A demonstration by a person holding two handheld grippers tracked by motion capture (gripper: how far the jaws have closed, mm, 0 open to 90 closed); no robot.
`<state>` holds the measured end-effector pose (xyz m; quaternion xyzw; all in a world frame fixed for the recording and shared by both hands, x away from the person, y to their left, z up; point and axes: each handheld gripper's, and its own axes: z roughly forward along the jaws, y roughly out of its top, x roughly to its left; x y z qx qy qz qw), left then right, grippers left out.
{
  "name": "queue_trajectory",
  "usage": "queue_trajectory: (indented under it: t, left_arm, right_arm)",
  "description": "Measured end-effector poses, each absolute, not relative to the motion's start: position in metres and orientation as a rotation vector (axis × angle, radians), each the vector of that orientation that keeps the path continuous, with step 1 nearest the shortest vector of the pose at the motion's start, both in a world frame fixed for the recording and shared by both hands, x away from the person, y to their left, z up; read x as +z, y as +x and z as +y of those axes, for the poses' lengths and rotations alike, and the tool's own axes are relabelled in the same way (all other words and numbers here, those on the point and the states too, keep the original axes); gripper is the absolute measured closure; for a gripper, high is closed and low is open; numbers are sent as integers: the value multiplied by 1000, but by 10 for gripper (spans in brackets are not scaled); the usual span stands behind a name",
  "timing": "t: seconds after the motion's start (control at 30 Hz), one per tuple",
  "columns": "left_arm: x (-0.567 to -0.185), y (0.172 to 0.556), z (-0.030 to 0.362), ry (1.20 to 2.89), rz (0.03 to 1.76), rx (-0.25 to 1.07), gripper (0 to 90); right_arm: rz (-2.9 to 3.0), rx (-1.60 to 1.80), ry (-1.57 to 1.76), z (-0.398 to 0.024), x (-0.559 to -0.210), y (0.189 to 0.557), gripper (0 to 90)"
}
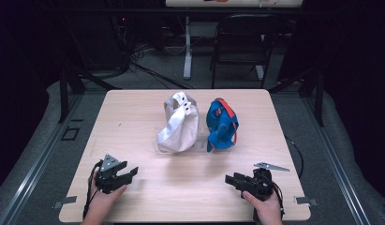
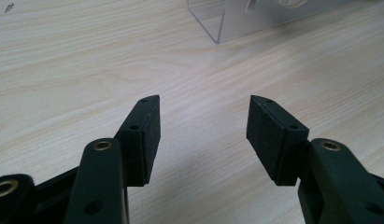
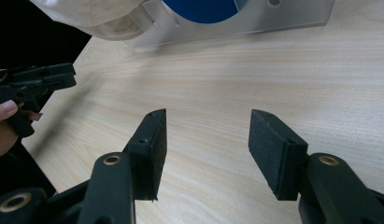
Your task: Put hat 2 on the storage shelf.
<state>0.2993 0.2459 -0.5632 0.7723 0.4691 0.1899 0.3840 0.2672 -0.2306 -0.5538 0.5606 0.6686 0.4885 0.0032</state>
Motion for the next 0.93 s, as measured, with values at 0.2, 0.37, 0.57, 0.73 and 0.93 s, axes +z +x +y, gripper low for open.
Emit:
queue_trajectory:
  t: [0.2,0.37,0.57,0.73,0.93]
  left_arm:
    - [-564,299,245,1974,1190,471,456]
    - [-565,299,242,1986,1191,454,455]
    - [-567,299,238,1990,1168,445,458]
    - [-565,296,231,2007,1135,441,463]
    - [-560,291,214,2003,1081,463,458]
  right_arm:
    - [2067,1528,1776,-233,-556,268,471]
    - [2064,1531,1788,-234,-559,269,473]
    - [2080,1542,1779,-231,-562,271,473]
    - [2085,1550,1775,-231,-561,272,473]
    - [2035,1598,1788,-238,-557,270,473]
